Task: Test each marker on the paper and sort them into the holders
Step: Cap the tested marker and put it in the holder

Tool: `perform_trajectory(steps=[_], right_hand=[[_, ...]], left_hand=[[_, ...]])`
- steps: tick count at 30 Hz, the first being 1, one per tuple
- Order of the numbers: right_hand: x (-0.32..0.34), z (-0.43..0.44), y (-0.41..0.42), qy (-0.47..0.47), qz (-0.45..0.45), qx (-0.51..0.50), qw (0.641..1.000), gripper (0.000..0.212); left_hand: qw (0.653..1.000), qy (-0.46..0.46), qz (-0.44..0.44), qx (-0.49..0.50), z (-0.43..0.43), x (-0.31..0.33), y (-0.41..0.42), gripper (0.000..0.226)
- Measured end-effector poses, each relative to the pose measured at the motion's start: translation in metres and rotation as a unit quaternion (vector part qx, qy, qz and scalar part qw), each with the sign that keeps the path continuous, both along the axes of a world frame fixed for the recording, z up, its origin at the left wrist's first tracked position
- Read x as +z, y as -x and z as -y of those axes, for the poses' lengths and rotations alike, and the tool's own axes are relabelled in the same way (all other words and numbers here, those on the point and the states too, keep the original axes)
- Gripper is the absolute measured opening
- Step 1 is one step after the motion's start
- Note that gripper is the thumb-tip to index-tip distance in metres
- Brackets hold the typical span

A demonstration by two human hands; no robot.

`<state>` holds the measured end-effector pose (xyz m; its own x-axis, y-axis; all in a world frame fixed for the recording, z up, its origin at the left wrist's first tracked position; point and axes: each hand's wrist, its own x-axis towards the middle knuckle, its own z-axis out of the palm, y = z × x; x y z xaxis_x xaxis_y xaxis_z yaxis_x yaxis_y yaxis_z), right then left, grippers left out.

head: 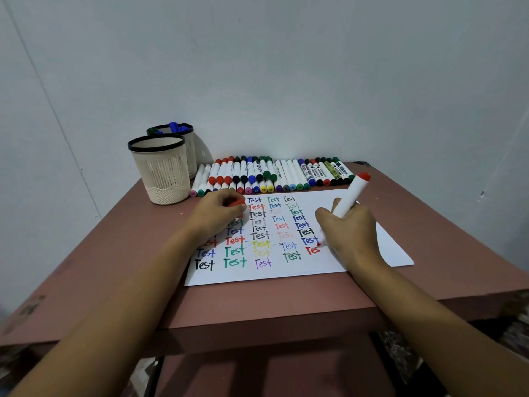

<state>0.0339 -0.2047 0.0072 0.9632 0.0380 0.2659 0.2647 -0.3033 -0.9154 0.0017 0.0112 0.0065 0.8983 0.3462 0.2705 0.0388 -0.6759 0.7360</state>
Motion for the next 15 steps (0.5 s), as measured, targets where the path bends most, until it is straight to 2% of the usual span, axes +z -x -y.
perform_trajectory(steps=[3,10,15], right_hand=[[-0.0008,0.0007,-0.0003,-0.007,0.003,-0.014,1.000,0.030],[-0.0002,0.0007,0.0002,0.043,0.012,0.015,0.999,0.036],[-0.0011,0.0006,-0.0014,-0.001,-0.007,0.007,1.000,0.032]], left_hand=[[1.000,-0.004,0.001,-0.003,0.0000,0.0000,-0.0006,0.023],[1.000,-0.011,-0.002,-0.004,-0.0006,0.0000,-0.0012,0.023],[1.000,-0.010,-0.003,-0.011,-0.0018,-0.0006,-0.0012,0.024]])
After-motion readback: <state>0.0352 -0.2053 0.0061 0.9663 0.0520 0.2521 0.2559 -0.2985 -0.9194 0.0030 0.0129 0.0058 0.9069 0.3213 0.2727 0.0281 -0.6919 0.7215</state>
